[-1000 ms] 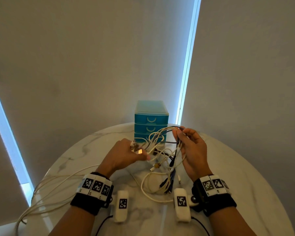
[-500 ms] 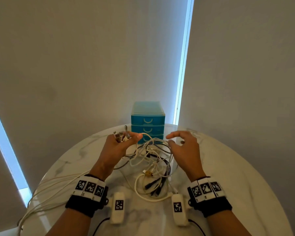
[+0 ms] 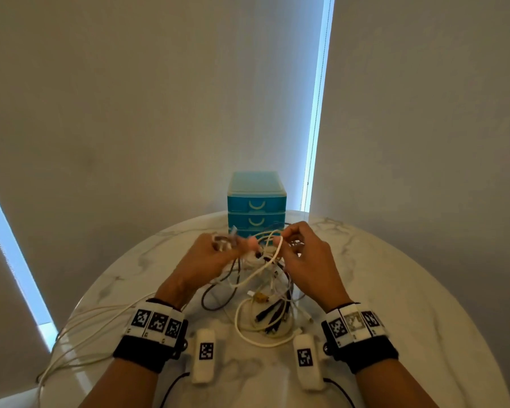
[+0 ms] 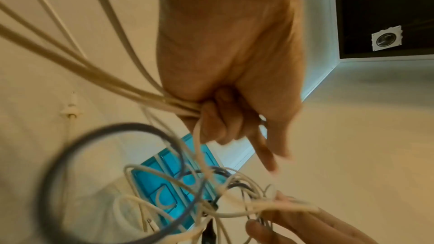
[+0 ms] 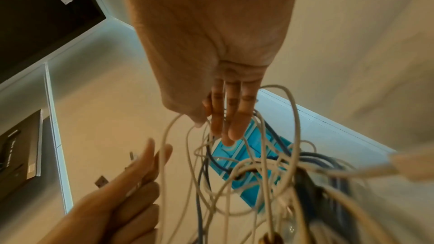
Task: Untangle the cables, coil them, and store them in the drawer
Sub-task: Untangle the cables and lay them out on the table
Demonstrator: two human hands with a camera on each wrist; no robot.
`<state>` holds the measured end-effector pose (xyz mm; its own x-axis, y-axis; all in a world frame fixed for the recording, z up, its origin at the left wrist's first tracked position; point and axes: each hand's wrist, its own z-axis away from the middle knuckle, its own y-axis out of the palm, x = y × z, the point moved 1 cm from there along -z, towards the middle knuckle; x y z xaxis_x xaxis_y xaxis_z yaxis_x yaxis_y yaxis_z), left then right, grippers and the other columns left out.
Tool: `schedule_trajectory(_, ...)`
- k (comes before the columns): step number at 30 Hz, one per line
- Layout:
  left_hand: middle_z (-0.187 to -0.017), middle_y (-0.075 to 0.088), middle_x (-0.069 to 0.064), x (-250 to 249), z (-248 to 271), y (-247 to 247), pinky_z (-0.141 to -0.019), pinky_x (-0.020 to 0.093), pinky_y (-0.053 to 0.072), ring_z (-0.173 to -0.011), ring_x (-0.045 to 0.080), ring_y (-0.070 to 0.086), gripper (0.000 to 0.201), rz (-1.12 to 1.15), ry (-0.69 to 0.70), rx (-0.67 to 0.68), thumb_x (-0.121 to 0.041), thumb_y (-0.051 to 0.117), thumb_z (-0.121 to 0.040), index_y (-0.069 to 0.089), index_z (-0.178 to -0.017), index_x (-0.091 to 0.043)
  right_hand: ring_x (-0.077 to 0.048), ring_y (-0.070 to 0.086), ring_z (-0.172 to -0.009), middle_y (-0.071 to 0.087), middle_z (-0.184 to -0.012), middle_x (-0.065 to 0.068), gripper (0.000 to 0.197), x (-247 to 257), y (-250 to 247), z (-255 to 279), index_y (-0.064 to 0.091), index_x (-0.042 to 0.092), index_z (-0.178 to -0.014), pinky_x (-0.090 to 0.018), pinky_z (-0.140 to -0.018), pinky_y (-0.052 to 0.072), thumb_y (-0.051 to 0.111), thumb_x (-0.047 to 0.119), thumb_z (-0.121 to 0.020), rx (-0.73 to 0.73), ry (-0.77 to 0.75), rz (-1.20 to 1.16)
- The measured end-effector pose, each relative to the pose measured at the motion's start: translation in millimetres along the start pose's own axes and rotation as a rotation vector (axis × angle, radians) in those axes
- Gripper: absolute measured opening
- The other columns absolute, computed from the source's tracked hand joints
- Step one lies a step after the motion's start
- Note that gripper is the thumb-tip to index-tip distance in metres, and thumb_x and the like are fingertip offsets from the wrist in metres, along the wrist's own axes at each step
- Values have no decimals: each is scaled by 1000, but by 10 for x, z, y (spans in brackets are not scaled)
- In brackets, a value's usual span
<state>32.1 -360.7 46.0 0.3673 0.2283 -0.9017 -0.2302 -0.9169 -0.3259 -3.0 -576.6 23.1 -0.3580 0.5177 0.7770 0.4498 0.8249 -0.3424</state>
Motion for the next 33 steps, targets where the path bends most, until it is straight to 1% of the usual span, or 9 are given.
schedule_trajectory(3, -57, 43, -10, 309, -168, -141, -48, 27, 33, -52, 10, 38, 41, 235, -104, -365, -53, 77, -94, 80, -111, -15, -7, 77, -88, 76, -98, 9, 14, 26, -6, -18, 60, 31, -104, -38, -75, 68, 72, 37, -102, -69, -9, -85)
schedule_trajectory(7, -53, 42, -12, 399, -184, -62, -47, 26, 34, -51, 9, 40, 39, 111, -206, -205, -50, 75, -97, 82, -100, -12, -3, 76, -89, 76, -102, 12, 13, 123, 60, 24, 58, 28, -110, -29, -78, 64, 69, 32, -105, -40, -66, -103)
schedule_trajectory(11, -59, 41, -8, 336, -161, -47, -50, 27, 30, -54, 10, 36, 31, 168, -185, -134, -53, 74, -97, 84, -95, -23, -16, 80, -76, 80, -110, 5, 14, 131, 58, 22, 55, 27, -116, -37, -71, 68, 64, 29, -107, -46, 5, -190)
schedule_trajectory(14, -62, 59, -12, 240, -107, -79, -52, 26, 36, -56, 6, 46, 23, 135, -126, -84, -53, 76, -95, 84, -92, -32, -19, 80, -74, 79, -115, 4, 22, 138, 50, 34, 53, 28, -129, -31, -64, 65, 61, 23, -108, -34, 46, -228)
schedule_trajectory(16, -82, 78, -17, 202, -90, -73, -57, 23, 46, -70, 2, 64, 17, 89, -102, -117, -48, 80, -94, 85, -96, -33, -19, 81, -77, 79, -117, 4, 23, 140, 69, 44, 55, 30, -129, -30, -65, 65, 62, 24, -108, -29, 44, -234)
schedule_trajectory(18, -94, 81, -17, 194, -95, -68, -69, 26, 51, -87, 2, 71, 14, 83, -70, -182, -46, 82, -92, 86, -97, -34, -20, 81, -80, 78, -119, 3, 21, 161, 83, 50, 57, 30, -126, -31, -67, 65, 65, 24, -107, -26, 37, -257)
schedule_trajectory(22, -89, 81, -17, 212, -120, -99, -81, 26, 51, -88, -5, 71, 12, 4, 20, -291, -47, 80, -93, 86, -94, -36, -20, 81, -81, 79, -115, 3, 23, 256, 95, 59, 59, 24, -125, -22, -60, 60, 69, 25, -104, -21, 29, -305)
schedule_trajectory(30, -91, 80, -22, 172, -110, -118, -83, 18, 51, -91, -8, 71, 10, -91, 165, -392, -47, 75, -98, 83, -99, -42, -30, 78, -69, 82, -108, -1, 24, 303, 114, 74, 59, 20, -123, -46, -66, 67, 71, 21, -102, -42, 35, -395)
schedule_trajectory(33, -90, 80, -21, 168, -104, -121, -82, 20, 51, -90, -8, 71, 9, -77, 160, -384, -46, 74, -99, 81, -95, -43, -25, 74, -66, 82, -98, -2, 23, 293, 122, 90, 56, 22, -120, -43, -61, 63, 71, 17, -102, -15, 38, -369)
